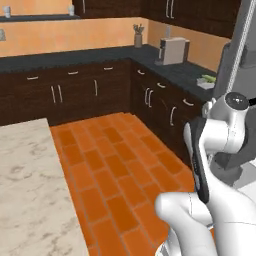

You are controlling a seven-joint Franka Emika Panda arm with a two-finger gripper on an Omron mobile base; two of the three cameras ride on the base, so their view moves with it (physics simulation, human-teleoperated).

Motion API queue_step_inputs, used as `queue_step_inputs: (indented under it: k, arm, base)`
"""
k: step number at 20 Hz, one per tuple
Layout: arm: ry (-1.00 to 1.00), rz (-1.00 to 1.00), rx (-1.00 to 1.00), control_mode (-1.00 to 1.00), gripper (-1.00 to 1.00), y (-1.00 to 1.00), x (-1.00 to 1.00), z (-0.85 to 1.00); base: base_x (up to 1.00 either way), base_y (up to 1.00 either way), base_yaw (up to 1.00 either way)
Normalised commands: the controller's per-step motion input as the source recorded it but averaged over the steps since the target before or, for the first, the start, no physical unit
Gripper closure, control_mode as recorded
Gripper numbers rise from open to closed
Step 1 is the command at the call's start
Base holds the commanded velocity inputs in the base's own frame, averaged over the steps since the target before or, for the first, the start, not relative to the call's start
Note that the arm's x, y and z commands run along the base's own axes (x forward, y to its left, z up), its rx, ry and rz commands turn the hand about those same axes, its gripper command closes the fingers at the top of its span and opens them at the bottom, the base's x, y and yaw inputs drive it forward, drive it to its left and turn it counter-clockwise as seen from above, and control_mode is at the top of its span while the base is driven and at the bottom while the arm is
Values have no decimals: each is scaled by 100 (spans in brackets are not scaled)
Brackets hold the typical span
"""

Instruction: Take the meat container that has the steak and place it on the second highest rack of the freezer. Then take the vegetable container that has the corns and place it on the highest rack of the freezer.

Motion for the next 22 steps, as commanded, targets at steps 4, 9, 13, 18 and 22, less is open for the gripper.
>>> queue_step_inputs:
  k: [4, 9, 13, 18, 22]
  arm:
    - [0, 0, 0, 100, -100, 0, 0, 0]
    - [0, 0, 0, 100, -100, 0, 0, 0]
    - [0, 0, 0, 100, -100, 0, 0, 0]
    - [0, 0, 0, 100, -100, 0, 0, 0]
    - [0, 0, 0, 100, -100, 0, 0, 0]
  base:
    - [77, 15, 55]
    - [100, 0, 9]
    - [100, 0, 0]
    - [100, 0, 0]
    - [100, -7, 0]
